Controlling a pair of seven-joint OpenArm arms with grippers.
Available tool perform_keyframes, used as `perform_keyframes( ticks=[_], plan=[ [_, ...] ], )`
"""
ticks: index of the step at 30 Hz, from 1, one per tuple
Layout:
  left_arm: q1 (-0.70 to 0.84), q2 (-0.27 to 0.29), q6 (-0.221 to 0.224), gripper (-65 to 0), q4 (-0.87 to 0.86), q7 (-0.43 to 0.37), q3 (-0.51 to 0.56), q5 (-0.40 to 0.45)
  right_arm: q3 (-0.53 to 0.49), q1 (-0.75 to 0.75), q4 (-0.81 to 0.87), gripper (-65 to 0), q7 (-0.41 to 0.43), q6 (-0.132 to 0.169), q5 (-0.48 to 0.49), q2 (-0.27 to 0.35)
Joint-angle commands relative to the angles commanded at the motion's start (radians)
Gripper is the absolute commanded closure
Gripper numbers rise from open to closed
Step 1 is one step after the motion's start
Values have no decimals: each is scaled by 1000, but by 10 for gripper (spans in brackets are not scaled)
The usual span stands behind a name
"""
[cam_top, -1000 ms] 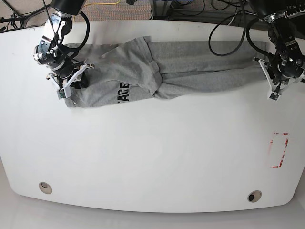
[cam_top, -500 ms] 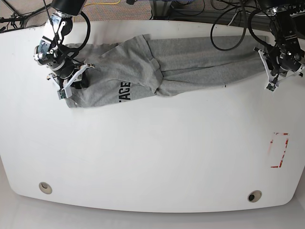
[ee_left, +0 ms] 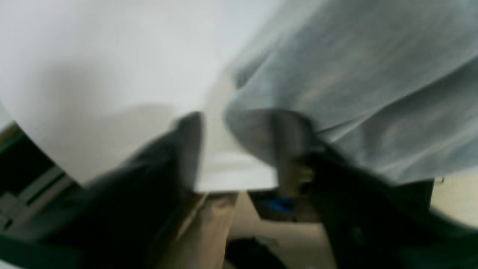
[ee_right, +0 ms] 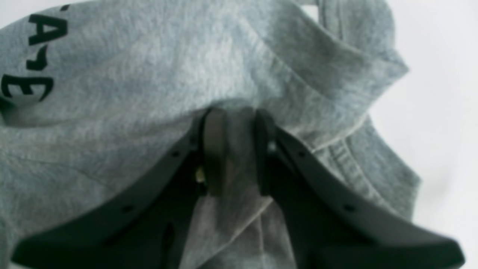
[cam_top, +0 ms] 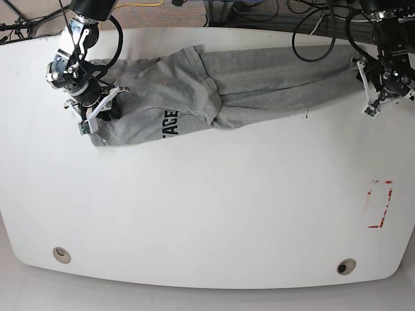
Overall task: Fold the T-shirt properly
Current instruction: 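Grasp the shirt strip end with the left gripper and straighten it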
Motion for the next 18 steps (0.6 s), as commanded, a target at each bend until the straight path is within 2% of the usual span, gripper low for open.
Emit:
perform_keyframes(
  ticks=[6,8,15,18],
  plan=[
    [-34,0,0,-357,44,29,-5,-29,0,0,0,-122,0,0,0,-2],
    [-49,0,0,-357,86,71,-5,-84,0,0,0,-122,0,0,0,-2],
    [-5,2,0,-353,160,71,2,-325,0,0,0,-122,0,0,0,-2],
    [12,3,0,-351,160,71,2,-382,0,0,0,-122,0,0,0,-2]
  ],
)
